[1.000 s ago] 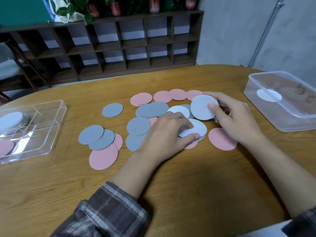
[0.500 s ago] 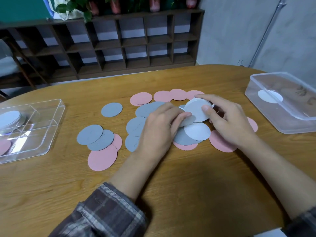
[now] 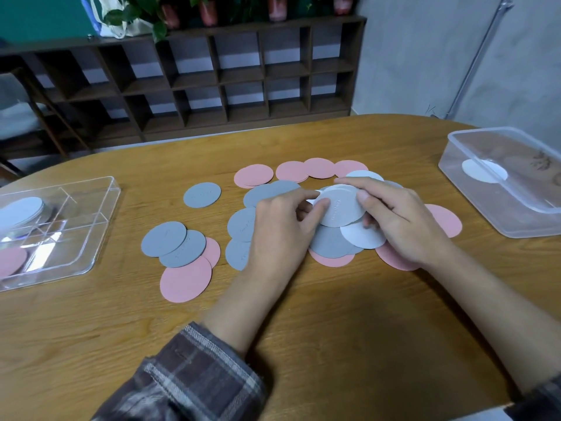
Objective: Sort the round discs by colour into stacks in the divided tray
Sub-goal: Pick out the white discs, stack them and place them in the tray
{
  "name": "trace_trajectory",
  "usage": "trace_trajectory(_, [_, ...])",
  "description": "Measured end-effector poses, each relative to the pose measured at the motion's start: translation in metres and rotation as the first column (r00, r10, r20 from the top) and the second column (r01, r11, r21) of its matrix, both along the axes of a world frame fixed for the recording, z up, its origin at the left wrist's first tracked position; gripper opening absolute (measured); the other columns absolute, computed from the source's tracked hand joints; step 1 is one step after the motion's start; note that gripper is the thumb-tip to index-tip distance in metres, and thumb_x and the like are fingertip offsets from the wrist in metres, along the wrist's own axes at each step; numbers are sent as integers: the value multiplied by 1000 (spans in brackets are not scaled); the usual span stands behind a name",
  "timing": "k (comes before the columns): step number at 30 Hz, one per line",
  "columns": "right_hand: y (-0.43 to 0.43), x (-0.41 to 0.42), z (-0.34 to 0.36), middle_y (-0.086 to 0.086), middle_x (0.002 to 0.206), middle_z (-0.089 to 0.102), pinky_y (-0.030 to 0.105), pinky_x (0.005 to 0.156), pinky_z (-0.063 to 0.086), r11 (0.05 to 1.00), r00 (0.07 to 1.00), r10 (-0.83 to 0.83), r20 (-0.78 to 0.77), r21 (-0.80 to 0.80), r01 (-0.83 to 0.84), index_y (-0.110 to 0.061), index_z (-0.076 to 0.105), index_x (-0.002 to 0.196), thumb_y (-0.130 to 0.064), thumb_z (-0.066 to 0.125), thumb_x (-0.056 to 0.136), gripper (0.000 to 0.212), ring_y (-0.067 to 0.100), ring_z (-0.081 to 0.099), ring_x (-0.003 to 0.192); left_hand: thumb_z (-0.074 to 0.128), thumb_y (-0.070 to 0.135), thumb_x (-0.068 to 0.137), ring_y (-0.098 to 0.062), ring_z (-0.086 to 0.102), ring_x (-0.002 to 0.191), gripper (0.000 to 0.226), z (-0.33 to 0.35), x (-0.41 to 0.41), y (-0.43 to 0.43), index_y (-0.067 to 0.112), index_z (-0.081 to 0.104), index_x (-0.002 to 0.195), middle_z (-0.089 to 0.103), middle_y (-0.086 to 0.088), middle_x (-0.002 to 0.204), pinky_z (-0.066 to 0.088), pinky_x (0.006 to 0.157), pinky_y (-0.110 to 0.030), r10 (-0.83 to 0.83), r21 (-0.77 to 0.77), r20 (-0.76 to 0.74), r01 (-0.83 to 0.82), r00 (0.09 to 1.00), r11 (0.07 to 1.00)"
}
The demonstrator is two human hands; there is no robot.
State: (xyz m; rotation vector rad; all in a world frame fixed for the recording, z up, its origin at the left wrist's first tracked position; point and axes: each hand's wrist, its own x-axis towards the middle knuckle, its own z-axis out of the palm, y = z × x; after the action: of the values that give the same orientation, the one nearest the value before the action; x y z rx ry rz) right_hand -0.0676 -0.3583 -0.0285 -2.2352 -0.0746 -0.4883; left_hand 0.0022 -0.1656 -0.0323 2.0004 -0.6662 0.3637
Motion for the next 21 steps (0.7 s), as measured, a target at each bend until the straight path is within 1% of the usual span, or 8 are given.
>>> trace_trajectory(2, [3, -1, 0, -36, 95, 65, 12, 71, 42, 999, 1000, 21, -14, -32, -22, -34, 61, 140, -27, 45, 110, 35, 2, 62, 82, 77, 33, 92, -2, 67, 71, 19, -1, 1, 0, 16, 81, 100, 74, 9, 72, 50, 69, -11, 9, -16, -32, -9, 999, 1000])
trace_trajectory(3, [5, -1, 0, -35, 89, 64, 12, 70, 41, 998, 1000, 18, -19, -64, -19, -36, 58, 143, -29, 47, 109, 37, 1, 60, 81, 78, 34, 91, -2, 67, 71, 19, -2, 1, -1, 16, 80, 97, 74, 9, 71, 51, 68, -13, 11, -27, -42, -12, 999, 1000])
trace_trajectory(5, [6, 0, -1, -21, 87, 67, 17, 70, 42, 990, 1000, -14, -22, -142, 11, -39, 51, 149, -31, 51, 106, 43, 6, 58, 82, 78, 36, 91, -4, 67, 70, 21, -3, 2, -2, 15, 79, 93, 73, 9, 72, 54, 69, -22, 17, -33, -50, -19, 999, 999])
trace_trajectory(7, [5, 1, -1, -9, 104, 70, 16, 77, 44, 981, 999, -35, -15, -193, 31, -36, 49, 151, -27, 52, 106, 45, 4, 58, 91, 77, 42, 91, -5, 65, 70, 25, -4, 1, -3, 17, 76, 95, 71, 10, 74, 55, 70, -31, 30, -6, -46, -30, 998, 1000])
trace_trajectory(10, [2, 2, 0, -11, 116, 68, 8, 77, 39, 981, 998, -56, 26, -183, 60, -30, 56, 145, -20, 52, 106, 40, -4, 57, 96, 75, 45, 90, -9, 58, 77, 28, -1, -3, -3, 22, 65, 103, 60, 13, 85, 52, 66, -36, 59, 56, 39, -61, 997, 997])
trace_trajectory(15, [-13, 6, 0, -8, 108, 69, 35, 83, 48, 981, 980, -162, 111, -87, 172, -31, 61, 134, -15, 51, 104, 35, 22, 60, 89, 78, 39, 89, -12, 59, 95, 26, -4, -11, -7, 22, 67, 105, 66, 10, 97, 51, 81, -37, -265, 207, 62, 247, 962, 946])
trace_trajectory(18, [-17, 7, 0, -9, 110, 69, 29, 82, 46, 976, 973, -205, 108, -51, 211, -31, 62, 132, -16, 52, 104, 34, 22, 58, 88, 76, 44, 90, -12, 59, 116, 41, -12, -12, -10, 23, 69, 125, 71, 11, 123, 48, 98, -37, -401, 381, 47, 354, 915, 854])
trace_trajectory(21, [-18, 8, 0, -13, 111, 68, 22, 80, 43, 973, 969, -221, 112, -39, 226, -31, 63, 131, -16, 52, 104, 33, 12, 57, 88, 74, 43, 91, -16, 61, 117, 41, -15, -10, -10, 23, 69, 126, 72, 9, 124, 49, 96, -43, -429, 429, 60, 365, 901, 826])
